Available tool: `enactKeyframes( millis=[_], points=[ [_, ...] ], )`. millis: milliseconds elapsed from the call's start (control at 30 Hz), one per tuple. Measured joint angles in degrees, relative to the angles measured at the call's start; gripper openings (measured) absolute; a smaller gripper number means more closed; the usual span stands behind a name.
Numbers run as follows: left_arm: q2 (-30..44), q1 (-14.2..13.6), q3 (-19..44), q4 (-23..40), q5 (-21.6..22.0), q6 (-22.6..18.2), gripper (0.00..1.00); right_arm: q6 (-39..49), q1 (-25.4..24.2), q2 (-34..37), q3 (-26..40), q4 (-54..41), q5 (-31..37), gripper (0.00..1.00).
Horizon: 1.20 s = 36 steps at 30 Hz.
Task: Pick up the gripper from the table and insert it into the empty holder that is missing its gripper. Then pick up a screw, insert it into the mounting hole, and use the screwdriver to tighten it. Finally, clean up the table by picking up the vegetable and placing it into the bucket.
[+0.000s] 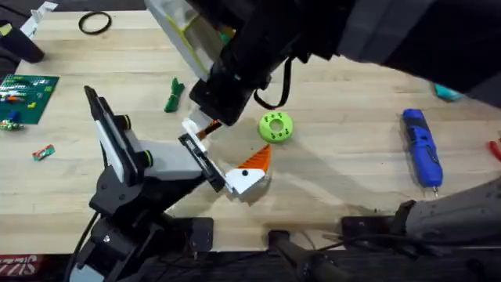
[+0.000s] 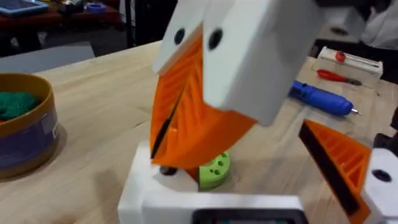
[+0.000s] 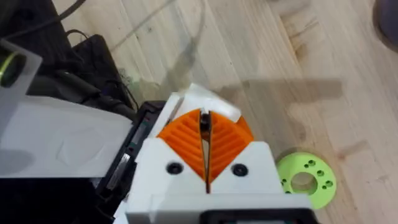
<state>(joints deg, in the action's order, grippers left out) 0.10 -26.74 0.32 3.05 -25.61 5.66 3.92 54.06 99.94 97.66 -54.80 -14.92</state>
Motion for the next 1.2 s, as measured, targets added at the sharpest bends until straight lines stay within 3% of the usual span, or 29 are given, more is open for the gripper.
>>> enactKeyframes(
  millis=[300,500,633,700,733,967,1200],
  points=[
    [0.00,0.00,0.00,0.00,0.00,0.03,0.986,0.00,0.05,0.00,0.03,0.00,0.02,0.004],
    [0.00,0.00,0.00,0.00,0.20,0.21,0.986,0.42,0.22,0.00,0.03,-0.05,-0.42,0.325],
    [0.00,0.00,0.00,0.00,0.35,0.47,0.986,0.43,0.24,0.00,0.14,-0.03,-0.37,0.651],
    [-0.02,0.00,0.00,-0.02,0.35,0.43,0.986,0.73,-0.33,-0.02,0.18,-0.04,1.00,0.927],
    [0.00,0.00,0.00,-0.02,0.33,0.41,0.986,0.67,-0.76,-0.05,0.18,-0.12,1.15,0.977],
    [0.00,-0.02,0.00,-0.05,0.15,0.23,0.986,0.38,-1.97,-2.67,0.16,-2.87,0.37,0.996],
    [0.00,-0.02,0.00,-0.05,0.13,0.19,0.986,0.37,-7.51,-10.73,0.18,-8.32,0.04,0.996]
  ],
)
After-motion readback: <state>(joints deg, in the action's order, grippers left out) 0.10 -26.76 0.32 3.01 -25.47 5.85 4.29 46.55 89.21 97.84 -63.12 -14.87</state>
